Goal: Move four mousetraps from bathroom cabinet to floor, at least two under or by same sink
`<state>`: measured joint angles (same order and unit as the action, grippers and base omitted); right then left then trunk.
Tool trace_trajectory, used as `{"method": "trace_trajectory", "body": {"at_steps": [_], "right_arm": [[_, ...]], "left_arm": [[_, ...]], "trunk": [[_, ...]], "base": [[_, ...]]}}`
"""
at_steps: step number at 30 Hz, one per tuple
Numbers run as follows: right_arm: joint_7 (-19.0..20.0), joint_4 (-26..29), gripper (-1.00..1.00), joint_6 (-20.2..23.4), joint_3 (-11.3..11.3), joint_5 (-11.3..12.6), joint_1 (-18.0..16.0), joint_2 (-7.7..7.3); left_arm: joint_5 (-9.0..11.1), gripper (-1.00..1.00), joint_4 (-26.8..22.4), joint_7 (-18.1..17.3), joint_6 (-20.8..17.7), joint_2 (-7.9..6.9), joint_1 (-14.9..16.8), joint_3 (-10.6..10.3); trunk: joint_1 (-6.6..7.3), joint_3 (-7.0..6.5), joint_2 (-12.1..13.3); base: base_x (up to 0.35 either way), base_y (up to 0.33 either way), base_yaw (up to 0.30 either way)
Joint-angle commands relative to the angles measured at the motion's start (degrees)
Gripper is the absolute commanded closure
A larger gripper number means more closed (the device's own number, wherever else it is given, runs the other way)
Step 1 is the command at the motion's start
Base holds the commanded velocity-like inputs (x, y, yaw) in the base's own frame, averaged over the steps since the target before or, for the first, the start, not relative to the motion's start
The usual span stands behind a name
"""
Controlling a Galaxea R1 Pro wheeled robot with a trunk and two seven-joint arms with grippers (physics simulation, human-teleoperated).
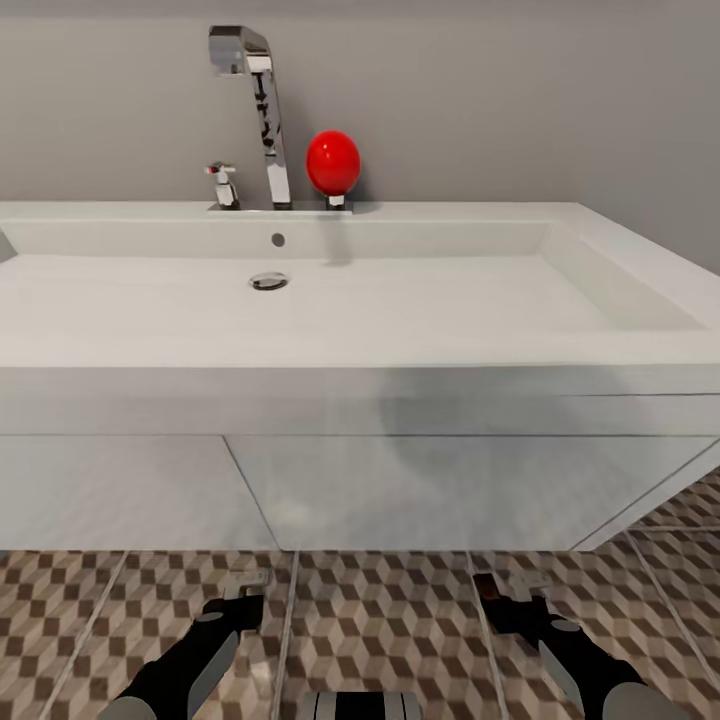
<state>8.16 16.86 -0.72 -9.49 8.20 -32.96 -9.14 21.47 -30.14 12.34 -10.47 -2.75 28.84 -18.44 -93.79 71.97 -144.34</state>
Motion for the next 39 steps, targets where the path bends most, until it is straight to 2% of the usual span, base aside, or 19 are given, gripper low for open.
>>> {"method": "trace_trajectory", "body": {"at_steps": [1,16,39], "right_arm": [[0.0,-0.02,1.0,-0.01,0.0,0.0,0.0,0.0],[-0.01,-0.07,1.0,-0.07,0.0,-0.11,0.0,0.0],[-0.07,-0.04,1.0,-0.16,0.0,-0.23,0.0,0.0]], "left_arm": [[-0.2,1.0,-0.01,0.1,-0.06,0.01,0.0,-0.01],[-0.2,1.0,-0.01,2.29,0.01,0.02,-0.01,-0.07],[-0.2,1.0,0.07,2.25,0.02,0.02,-0.01,-0.1]], "trunk": [[0.0,0.0,0.0],[0.0,0.0,0.0],[0.0,0.0,0.0]], "base": [[0.137,0.0,0.0],[0.017,0.0,0.0],[0.0,0.0,0.0]]}}
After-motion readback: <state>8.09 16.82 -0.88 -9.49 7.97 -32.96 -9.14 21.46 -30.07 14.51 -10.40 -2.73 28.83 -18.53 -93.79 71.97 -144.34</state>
